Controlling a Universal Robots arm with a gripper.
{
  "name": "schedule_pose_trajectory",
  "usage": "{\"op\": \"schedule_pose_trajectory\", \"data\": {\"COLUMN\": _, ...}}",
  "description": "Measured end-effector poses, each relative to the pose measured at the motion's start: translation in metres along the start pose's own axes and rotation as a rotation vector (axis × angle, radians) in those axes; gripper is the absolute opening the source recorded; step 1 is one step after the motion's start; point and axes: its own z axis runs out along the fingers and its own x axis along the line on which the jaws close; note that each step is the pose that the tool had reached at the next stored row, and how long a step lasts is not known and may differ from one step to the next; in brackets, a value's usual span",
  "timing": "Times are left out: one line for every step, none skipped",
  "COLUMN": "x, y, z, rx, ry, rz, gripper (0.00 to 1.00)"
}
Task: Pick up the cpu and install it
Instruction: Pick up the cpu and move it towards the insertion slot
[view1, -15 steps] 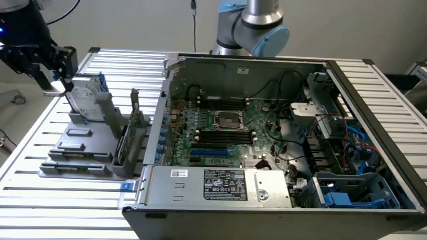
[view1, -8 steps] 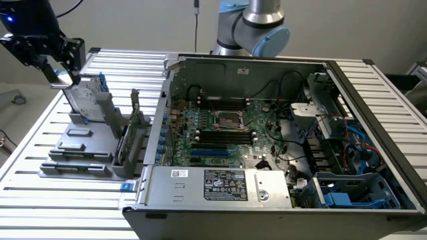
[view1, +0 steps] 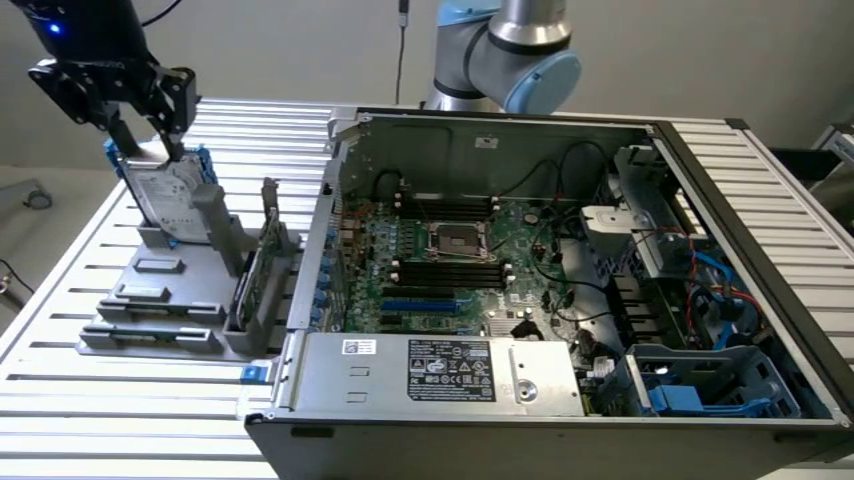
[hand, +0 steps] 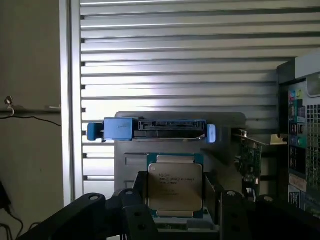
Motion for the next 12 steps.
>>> {"op": "schedule_pose_trajectory", "data": {"x": -0.003, "y": 0.0009, "z": -0.0005, "rx": 0.0, "ry": 0.0001, "rz": 0.0, "gripper": 0.55}}
{"op": "schedule_pose_trajectory", "data": {"x": -0.006, "y": 0.0019, "z": -0.0009, "rx": 0.0001, "ry": 0.0002, "rz": 0.0, "gripper": 0.55}}
{"op": "schedule_pose_trajectory", "data": {"x": -0.009, "y": 0.0028, "z": -0.0012, "rx": 0.0, "ry": 0.0004, "rz": 0.0, "gripper": 0.55}}
{"op": "schedule_pose_trajectory", "data": {"x": -0.012, "y": 0.0036, "z": -0.0016, "rx": 0.0001, "ry": 0.0006, "rz": 0.0, "gripper": 0.55}}
{"op": "schedule_pose_trajectory", "data": {"x": -0.016, "y": 0.0044, "z": -0.0019, "rx": 0.0001, "ry": 0.0009, "rz": 0.0, "gripper": 0.55}}
{"op": "schedule_pose_trajectory", "data": {"x": -0.019, "y": 0.0051, "z": -0.0022, "rx": 0.0001, "ry": 0.0012, "rz": 0.0, "gripper": 0.55}}
{"op": "schedule_pose_trajectory", "data": {"x": -0.023, "y": 0.0057, "z": -0.0024, "rx": 0.0001, "ry": 0.0016, "rz": 0.0, "gripper": 0.55}}
{"op": "schedule_pose_trajectory", "data": {"x": -0.027, "y": 0.0062, "z": -0.0025, "rx": 0.0002, "ry": 0.0021, "rz": 0.0, "gripper": 0.55}}
{"op": "schedule_pose_trajectory", "data": {"x": -0.031, "y": 0.0066, "z": -0.0027, "rx": 0.0003, "ry": 0.0029, "rz": 0.0, "gripper": 0.55}}
{"op": "schedule_pose_trajectory", "data": {"x": -0.034, "y": 0.007, "z": -0.0029, "rx": 0.0005, "ry": 0.0035, "rz": 0.0, "gripper": 0.55}}
{"op": "schedule_pose_trajectory", "data": {"x": -0.039, "y": 0.0074, "z": -0.0031, "rx": 0.0007, "ry": 0.0043, "rz": 0.0, "gripper": 0.55}}
{"op": "schedule_pose_trajectory", "data": {"x": -0.043, "y": 0.0077, "z": -0.0032, "rx": 0.0007, "ry": 0.0048, "rz": 0.0, "gripper": 0.55}}
